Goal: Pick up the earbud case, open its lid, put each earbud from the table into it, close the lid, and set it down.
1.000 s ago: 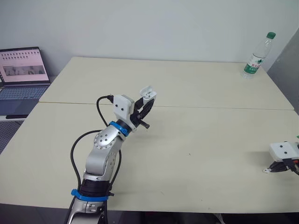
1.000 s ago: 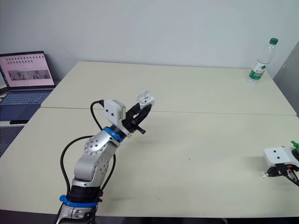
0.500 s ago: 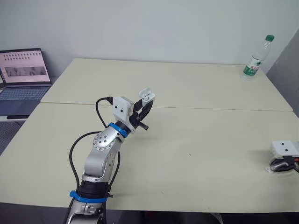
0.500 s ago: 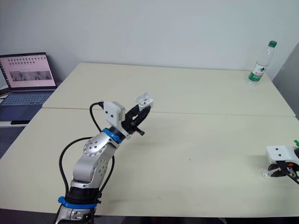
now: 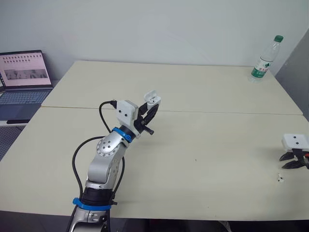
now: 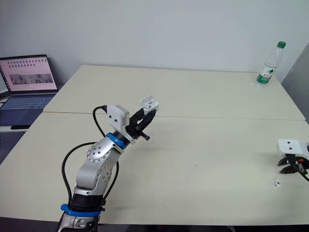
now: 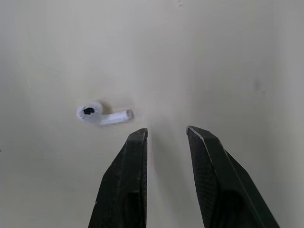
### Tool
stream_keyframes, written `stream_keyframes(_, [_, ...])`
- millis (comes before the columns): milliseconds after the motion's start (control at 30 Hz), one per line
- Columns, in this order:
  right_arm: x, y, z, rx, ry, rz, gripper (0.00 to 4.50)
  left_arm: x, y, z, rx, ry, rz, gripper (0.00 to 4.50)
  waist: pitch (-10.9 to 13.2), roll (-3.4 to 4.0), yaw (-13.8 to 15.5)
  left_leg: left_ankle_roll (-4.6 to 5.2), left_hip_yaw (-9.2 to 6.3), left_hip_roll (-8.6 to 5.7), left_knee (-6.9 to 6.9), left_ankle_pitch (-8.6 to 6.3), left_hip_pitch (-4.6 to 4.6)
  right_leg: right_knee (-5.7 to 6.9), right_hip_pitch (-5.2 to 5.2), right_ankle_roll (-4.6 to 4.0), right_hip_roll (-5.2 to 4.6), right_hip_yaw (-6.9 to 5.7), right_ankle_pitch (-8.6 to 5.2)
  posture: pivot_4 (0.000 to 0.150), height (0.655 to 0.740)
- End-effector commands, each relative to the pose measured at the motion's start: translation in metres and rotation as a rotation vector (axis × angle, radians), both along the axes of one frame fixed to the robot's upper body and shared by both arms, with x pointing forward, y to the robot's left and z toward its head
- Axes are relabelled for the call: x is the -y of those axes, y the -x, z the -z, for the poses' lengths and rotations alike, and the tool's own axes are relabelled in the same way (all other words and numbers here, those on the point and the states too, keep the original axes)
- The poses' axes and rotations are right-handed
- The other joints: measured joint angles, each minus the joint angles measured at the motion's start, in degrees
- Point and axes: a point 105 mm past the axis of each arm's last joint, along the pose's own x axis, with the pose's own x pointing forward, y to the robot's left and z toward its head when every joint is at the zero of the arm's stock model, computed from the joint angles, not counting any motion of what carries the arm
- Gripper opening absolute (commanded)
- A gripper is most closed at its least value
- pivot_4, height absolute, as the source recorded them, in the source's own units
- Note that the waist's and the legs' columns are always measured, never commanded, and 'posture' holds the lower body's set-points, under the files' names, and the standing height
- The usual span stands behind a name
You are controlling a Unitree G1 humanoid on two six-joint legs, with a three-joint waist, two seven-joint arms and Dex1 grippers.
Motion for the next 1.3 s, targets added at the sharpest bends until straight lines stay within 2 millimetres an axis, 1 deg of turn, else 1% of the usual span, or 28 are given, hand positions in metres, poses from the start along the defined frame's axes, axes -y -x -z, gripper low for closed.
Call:
stream_keyframes(33, [0.003,0.003,-0.013,-0.017,-0.025,0.036,1.33,0.004,0.003,-0.016,0.074,0.011,0.014,0.79,0.0,0.0,0.0,0.0,0.0,-0.01,0.0,0.0,0.0,0.0,0.0,0.0,0.0,0.0,0.0,0.15,0.74])
stream_keyframes(200, [0.002,0.0,-0.018,0.007,-0.033,0.035,1.33,0.006,0.002,-0.016,0.078,0.015,0.017,0.79,0.0,0.01,0.0,0.0,0.0,-0.01,0.0,0.0,-0.01,0.0,0.0,0.0,-0.01,0.0,0.0,0.15,0.74])
stream_keyframes(367, [0.001,-0.006,-0.029,0.037,-0.036,0.047,1.33,0.007,0.003,-0.016,0.078,0.018,0.021,0.79,0.0,0.03,0.0,0.0,0.02,-0.01,-0.01,0.0,-0.01,0.0,-0.02,0.0,0.0,0.02,0.0,0.15,0.74])
stream_keyframes(467, [-0.001,-0.007,-0.032,0.052,-0.038,0.028,1.33,0.007,0.003,-0.016,0.077,0.02,0.021,0.79,0.0,0.03,0.0,0.0,-0.01,-0.01,-0.02,0.0,-0.02,0.0,-0.02,-0.01,0.0,-0.01,-0.01,0.15,0.74])
stream_keyframes(533, [-0.002,-0.005,-0.034,0.069,-0.035,-0.015,1.33,0.007,0.004,-0.016,0.076,0.019,0.021,0.79,0.0,0.04,0.0,0.0,0.02,-0.01,-0.02,0.0,-0.02,-0.01,-0.02,0.0,0.0,0.02,-0.01,0.15,0.74])
stream_keyframes(667, [-0.003,0.008,-0.036,0.077,-0.006,-0.126,1.33,0.006,0.005,-0.015,0.072,0.018,0.018,0.79,0.0,0.07,0.0,0.0,-0.01,-0.01,-0.04,0.0,-0.04,-0.01,-0.03,0.02,-0.01,0.0,-0.03,0.15,0.74])
stream_keyframes(767, [0.0,0.019,-0.031,0.056,0.018,-0.175,1.33,0.006,0.006,-0.013,0.068,0.019,0.016,0.79,0.0,0.07,0.0,0.0,0.0,-0.02,-0.04,0.0,-0.03,-0.01,-0.02,0.03,-0.01,0.01,-0.04,0.15,0.74])
stream_keyframes(867, [0.001,0.025,-0.027,0.045,0.002,-0.174,1.33,0.007,0.007,-0.013,0.065,0.022,0.015,0.79,0.0,0.07,0.0,0.01,0.01,0.0,-0.03,0.0,-0.02,-0.01,-0.02,0.03,-0.01,0.01,-0.04,0.15,0.74])
stream_keyframes(1000, [0.003,0.038,-0.021,-0.003,0.011,-0.19,1.33,0.007,0.007,-0.012,0.063,0.023,0.014,0.79,0.0,0.11,0.0,0.01,-0.01,0.0,-0.04,0.0,-0.02,0.0,-0.03,0.01,0.0,0.0,-0.06,0.15,0.74])
stream_keyframes(1100, [0.0,0.039,-0.019,-0.003,-0.017,-0.176,0.74,0.007,0.006,-0.012,0.062,0.022,0.013,0.79,0.0,0.12,0.0,0.01,0.01,0.0,-0.05,0.0,-0.02,0.0,-0.03,0.01,-0.01,0.02,-0.06,0.15,0.74])
stream_keyframes(1133, [-0.002,0.039,-0.019,0.0,-0.03,-0.173,0.45,0.007,0.006,-0.012,0.062,0.022,0.013,0.79,0.0,0.12,0.0,0.01,0.01,0.0,-0.04,0.0,-0.02,0.0,-0.02,0.01,-0.01,0.01,-0.06,0.15,0.74])
stream_keyframes(1167, [-0.004,0.038,-0.019,0.002,-0.04,-0.17,0.05,0.007,0.006,-0.012,0.062,0.021,0.014,0.79,0.0,0.12,0.0,0.01,0.01,0.0,-0.04,0.0,-0.01,0.0,-0.02,0.01,-0.01,0.02,-0.06,0.15,0.74])
stream_keyframes(1300, [-0.016,0.038,-0.019,-0.01,-0.103,-0.152,0.05,0.007,0.006,-0.013,0.061,0.02,0.017,0.79,0.0,0.12,0.0,0.01,-0.01,0.0,-0.05,0.0,-0.02,0.0,-0.02,0.02,0.0,0.01,-0.07,0.15,0.74])
